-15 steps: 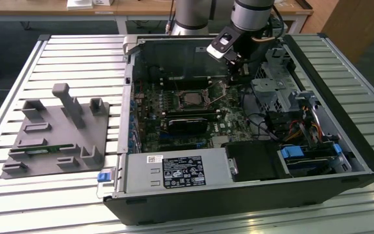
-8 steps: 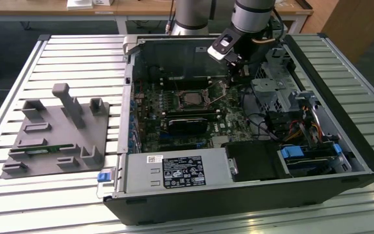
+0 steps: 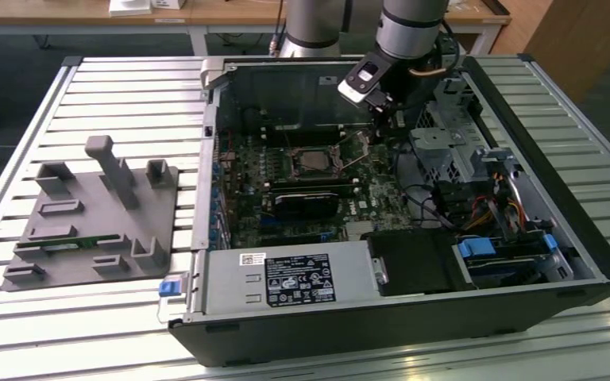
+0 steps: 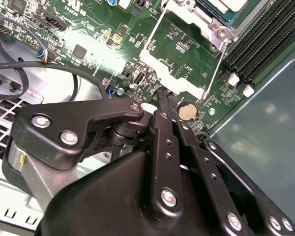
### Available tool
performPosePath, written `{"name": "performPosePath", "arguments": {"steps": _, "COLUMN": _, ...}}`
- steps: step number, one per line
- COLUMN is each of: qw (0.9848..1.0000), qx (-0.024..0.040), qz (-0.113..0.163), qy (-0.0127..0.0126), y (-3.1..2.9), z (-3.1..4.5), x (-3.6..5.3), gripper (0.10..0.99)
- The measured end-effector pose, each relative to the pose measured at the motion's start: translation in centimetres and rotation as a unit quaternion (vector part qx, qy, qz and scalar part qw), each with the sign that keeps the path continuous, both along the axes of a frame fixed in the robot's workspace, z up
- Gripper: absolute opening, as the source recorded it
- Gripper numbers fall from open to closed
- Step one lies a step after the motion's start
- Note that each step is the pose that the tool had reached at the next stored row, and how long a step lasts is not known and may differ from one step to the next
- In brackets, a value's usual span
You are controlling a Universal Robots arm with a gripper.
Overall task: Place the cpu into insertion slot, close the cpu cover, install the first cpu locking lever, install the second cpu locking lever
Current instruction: 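Close the cpu cover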
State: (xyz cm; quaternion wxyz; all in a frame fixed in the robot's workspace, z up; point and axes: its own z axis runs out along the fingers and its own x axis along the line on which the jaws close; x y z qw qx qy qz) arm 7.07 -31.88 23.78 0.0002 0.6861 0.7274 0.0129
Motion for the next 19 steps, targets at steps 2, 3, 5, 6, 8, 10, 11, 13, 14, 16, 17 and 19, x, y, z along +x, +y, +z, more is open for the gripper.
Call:
{"name": "performPosePath", "arguments": {"steps": 2, "qw": 1.0000, "qx": -0.0001, "qz": 0.000, "qy": 0.0000, "y": 0.00, "z": -0.07, "x": -0.17, "gripper": 0.106}}
{"name": "performPosePath", "arguments": {"steps": 3, "qw": 1.0000, "qx": -0.0001, "qz": 0.000, "qy": 0.0000, "y": 0.00, "z": -0.08, "x": -0.39, "gripper": 0.106}}
{"name": "performPosePath", "arguments": {"steps": 5, "qw": 1.0000, "qx": -0.0001, "qz": 0.000, "qy": 0.0000, "y": 0.00, "z": -0.08, "x": -0.90, "gripper": 0.106}}
{"name": "performPosePath", "arguments": {"steps": 6, "qw": 1.0000, "qx": 0.0000, "qz": 0.000, "qy": 0.0000, "y": 0.00, "z": -0.08, "x": -1.13, "gripper": 0.106}}
{"name": "performPosePath", "arguments": {"steps": 8, "qw": 1.0000, "qx": 0.0001, "qz": 0.000, "qy": 0.0000, "y": 0.00, "z": -0.08, "x": -1.54, "gripper": 0.106}}
{"name": "performPosePath", "arguments": {"steps": 10, "qw": 1.0000, "qx": 0.0000, "qz": 0.000, "qy": 0.0000, "y": -0.01, "z": -0.06, "x": -1.82, "gripper": 0.106}}
{"name": "performPosePath", "arguments": {"steps": 11, "qw": 1.0000, "qx": 0.0001, "qz": 0.000, "qy": 0.0000, "y": 0.00, "z": -0.02, "x": -1.94, "gripper": 0.106}}
{"name": "performPosePath", "arguments": {"steps": 13, "qw": 1.0000, "qx": 0.0001, "qz": 0.000, "qy": 0.0000, "y": 0.00, "z": 0.13, "x": -2.18, "gripper": 0.106}}
{"name": "performPosePath", "arguments": {"steps": 14, "qw": 1.0000, "qx": 0.0001, "qz": 0.000, "qy": 0.0000, "y": 0.00, "z": 0.25, "x": -2.30, "gripper": 0.106}}
{"name": "performPosePath", "arguments": {"steps": 16, "qw": 1.0000, "qx": 0.0001, "qz": 0.000, "qy": 0.0000, "y": 0.00, "z": 0.40, "x": -2.54, "gripper": 0.106}}
{"name": "performPosePath", "arguments": {"steps": 17, "qw": 1.0000, "qx": 0.0002, "qz": 0.000, "qy": 0.0000, "y": 0.01, "z": 0.41, "x": -2.66, "gripper": 0.106}}
{"name": "performPosePath", "arguments": {"steps": 19, "qw": 1.0000, "qx": 0.0002, "qz": 0.000, "qy": 0.0000, "y": 0.00, "z": 0.41, "x": -2.88, "gripper": 0.106}}
